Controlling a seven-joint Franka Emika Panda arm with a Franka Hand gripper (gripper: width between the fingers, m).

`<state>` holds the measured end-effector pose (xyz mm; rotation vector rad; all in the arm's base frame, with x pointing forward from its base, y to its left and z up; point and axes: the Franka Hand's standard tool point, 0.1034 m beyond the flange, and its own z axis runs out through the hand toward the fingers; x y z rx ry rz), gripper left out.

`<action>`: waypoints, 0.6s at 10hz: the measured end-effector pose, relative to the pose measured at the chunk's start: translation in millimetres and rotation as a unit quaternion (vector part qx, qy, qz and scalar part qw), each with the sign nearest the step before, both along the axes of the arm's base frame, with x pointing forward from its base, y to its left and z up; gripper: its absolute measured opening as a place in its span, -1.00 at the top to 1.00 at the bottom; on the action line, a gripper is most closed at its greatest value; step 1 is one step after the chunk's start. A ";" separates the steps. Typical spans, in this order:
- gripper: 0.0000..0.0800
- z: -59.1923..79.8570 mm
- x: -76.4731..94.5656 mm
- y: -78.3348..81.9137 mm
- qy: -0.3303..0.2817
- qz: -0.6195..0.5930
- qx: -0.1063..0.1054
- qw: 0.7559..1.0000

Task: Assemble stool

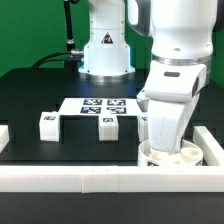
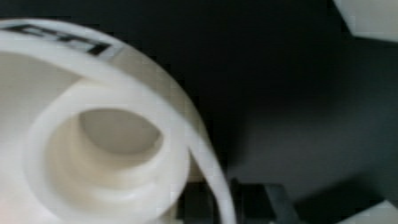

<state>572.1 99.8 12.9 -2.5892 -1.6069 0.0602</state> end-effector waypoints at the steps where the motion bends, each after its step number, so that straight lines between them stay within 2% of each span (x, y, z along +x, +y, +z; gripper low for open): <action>1: 0.89 0.7 0.0 5.3 0.000 -0.002 0.000 1.000; 5: 0.90 1.9 0.7 8.4 -0.001 -0.002 0.000 1.000; 6: 0.30 5.1 2.1 8.2 -0.003 -0.002 0.000 1.000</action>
Offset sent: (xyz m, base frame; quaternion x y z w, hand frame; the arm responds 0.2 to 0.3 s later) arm 0.0045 0.0047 0.0025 0.0010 0.0008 0.0149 0.9999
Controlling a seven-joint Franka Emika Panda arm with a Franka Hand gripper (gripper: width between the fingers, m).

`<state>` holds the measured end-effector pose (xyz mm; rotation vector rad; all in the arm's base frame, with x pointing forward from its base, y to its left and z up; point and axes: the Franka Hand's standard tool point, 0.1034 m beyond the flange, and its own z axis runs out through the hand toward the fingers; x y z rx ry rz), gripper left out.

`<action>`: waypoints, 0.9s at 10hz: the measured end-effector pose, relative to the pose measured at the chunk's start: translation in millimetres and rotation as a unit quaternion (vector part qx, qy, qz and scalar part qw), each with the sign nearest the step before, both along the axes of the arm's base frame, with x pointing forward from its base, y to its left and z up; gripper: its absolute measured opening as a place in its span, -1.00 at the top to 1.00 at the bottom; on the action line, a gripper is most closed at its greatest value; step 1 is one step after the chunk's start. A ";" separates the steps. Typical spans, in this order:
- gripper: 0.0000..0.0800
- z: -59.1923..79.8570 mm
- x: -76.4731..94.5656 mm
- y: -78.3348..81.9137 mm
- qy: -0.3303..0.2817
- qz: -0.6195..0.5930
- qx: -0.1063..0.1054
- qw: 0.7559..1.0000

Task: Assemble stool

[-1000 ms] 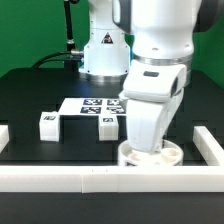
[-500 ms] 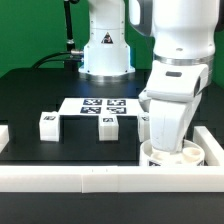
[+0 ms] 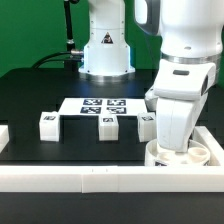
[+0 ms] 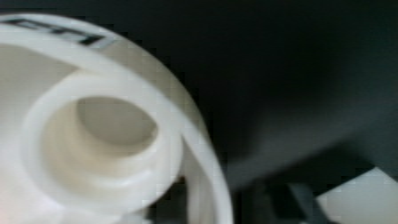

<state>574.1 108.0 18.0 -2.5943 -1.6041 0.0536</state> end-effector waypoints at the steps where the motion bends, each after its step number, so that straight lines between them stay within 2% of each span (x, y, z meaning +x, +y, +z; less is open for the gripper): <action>1: 0.30 5.4 -0.2 -1.0 0.003 0.000 -0.002 1.000; 2: -0.14 15.9 -0.3 -2.8 0.008 0.001 -0.005 1.000; 3: -0.14 29.6 1.1 -4.7 0.011 -0.002 -0.009 1.000; 4: -0.51 41.1 3.0 -11.3 0.011 -0.002 -0.013 1.000; 6: -0.62 48.7 1.3 -38.4 0.004 -0.029 -0.020 0.999; 7: -0.62 48.9 -8.2 -55.5 0.002 -0.060 -0.027 0.998; 9: -0.62 41.7 -32.4 -75.4 0.005 -0.100 -0.037 0.994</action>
Offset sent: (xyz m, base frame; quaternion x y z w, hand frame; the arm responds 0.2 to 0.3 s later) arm 0.0035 -0.0125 0.0484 0.0210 -0.0311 0.0237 0.9990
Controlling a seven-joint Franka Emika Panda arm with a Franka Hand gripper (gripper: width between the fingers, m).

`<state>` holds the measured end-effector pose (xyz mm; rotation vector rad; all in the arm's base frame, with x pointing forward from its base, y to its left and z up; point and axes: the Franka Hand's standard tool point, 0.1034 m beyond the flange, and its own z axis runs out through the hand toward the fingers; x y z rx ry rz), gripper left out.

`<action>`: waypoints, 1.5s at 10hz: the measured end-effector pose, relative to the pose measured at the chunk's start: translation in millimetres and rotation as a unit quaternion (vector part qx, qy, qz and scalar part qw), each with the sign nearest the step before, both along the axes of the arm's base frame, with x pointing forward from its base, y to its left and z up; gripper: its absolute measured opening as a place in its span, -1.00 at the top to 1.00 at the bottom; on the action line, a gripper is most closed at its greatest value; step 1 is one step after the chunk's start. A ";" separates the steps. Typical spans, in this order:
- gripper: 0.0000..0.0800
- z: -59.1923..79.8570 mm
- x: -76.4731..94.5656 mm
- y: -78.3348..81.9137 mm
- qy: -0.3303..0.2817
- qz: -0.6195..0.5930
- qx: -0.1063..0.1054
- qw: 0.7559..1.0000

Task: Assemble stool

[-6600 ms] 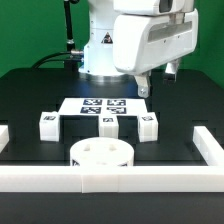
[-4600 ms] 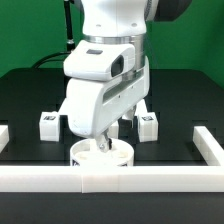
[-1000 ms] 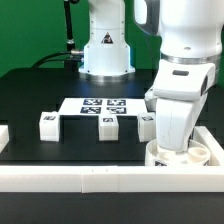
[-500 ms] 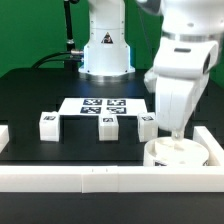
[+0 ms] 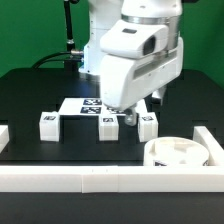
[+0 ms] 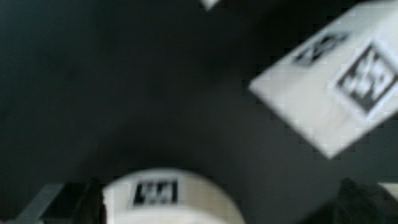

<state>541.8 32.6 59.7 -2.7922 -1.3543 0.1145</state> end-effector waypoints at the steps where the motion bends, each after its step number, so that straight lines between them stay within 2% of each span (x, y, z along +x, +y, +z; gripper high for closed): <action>1: -0.62 -2.8 -5.6 -3.9 0.000 -0.003 -0.001 1.000; 4: -0.62 -2.2 -3.2 -1.0 0.000 -0.022 -0.002 1.000; 6: -0.62 -2.6 -3.9 1.4 0.002 -0.137 -0.006 0.991; 9: -0.62 -8.6 -11.3 12.8 0.014 -0.366 -0.019 0.930; 10: -0.62 -10.8 -14.1 18.4 0.020 -0.400 -0.021 0.916; 12: -0.62 -10.2 -16.3 18.3 0.039 -0.379 -0.028 0.924; 13: -0.62 -10.7 -21.4 18.4 0.063 -0.377 -0.040 0.923; 14: -0.62 -10.4 -27.5 19.3 0.116 -0.371 -0.064 0.919; 15: -0.62 -16.2 -20.7 24.0 0.144 -0.365 -0.075 0.917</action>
Offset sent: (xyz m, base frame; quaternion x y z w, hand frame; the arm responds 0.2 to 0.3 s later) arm 0.0000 0.0000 0.0000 0.0000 0.0000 0.0000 1.0000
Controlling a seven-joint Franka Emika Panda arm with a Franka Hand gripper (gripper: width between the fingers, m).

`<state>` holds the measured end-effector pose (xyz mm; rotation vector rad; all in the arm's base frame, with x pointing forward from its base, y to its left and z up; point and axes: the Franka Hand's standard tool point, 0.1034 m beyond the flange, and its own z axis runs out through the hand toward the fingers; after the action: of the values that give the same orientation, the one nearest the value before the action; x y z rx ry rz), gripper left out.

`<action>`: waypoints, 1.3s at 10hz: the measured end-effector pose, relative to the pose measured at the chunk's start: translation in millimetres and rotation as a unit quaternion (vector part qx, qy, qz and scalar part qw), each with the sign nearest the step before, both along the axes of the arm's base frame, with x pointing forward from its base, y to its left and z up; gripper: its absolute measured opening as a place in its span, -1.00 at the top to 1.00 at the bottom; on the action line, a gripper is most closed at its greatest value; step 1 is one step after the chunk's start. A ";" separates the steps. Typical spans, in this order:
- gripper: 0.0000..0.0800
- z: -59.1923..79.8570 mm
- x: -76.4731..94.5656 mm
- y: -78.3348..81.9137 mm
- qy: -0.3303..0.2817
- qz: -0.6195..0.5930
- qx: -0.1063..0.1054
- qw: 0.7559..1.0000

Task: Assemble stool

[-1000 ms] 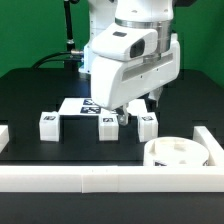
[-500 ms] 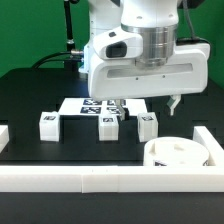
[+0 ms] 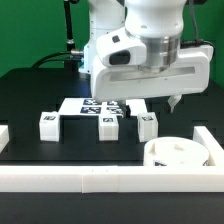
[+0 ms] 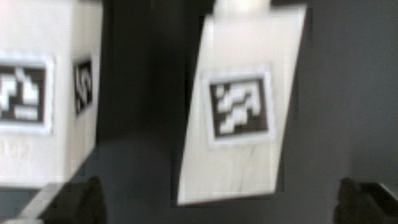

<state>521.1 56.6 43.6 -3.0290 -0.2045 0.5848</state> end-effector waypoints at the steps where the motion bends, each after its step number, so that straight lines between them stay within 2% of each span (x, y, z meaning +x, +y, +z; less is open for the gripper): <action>1: -0.62 -3.0 -7.9 3.6 0.055 0.003 -0.004 0.998; 5: -0.62 -15.2 -8.9 8.5 0.245 0.020 -0.011 0.969; 6: -0.62 -18.2 -7.2 8.9 0.266 0.025 -0.011 0.963; 7: -0.62 -15.6 -13.1 8.5 0.306 0.034 -0.012 0.951; 8: -0.62 -20.9 -7.7 8.3 0.300 0.040 -0.005 0.953; 10: -0.62 -20.4 -3.1 6.6 0.287 0.050 0.005 0.957; 11: -0.41 -21.2 -3.7 5.1 0.288 0.053 0.008 0.956; 12: -0.41 -22.9 -2.9 2.8 0.285 0.054 0.011 0.957; 13: -0.04 -25.5 -2.6 1.8 0.281 0.055 0.012 0.958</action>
Offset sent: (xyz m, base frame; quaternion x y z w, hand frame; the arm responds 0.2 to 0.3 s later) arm 0.0082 -0.0099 -0.0071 -0.0308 -0.2553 0.0043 0.9664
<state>518.5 58.4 18.0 -2.6935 -0.3429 1.3968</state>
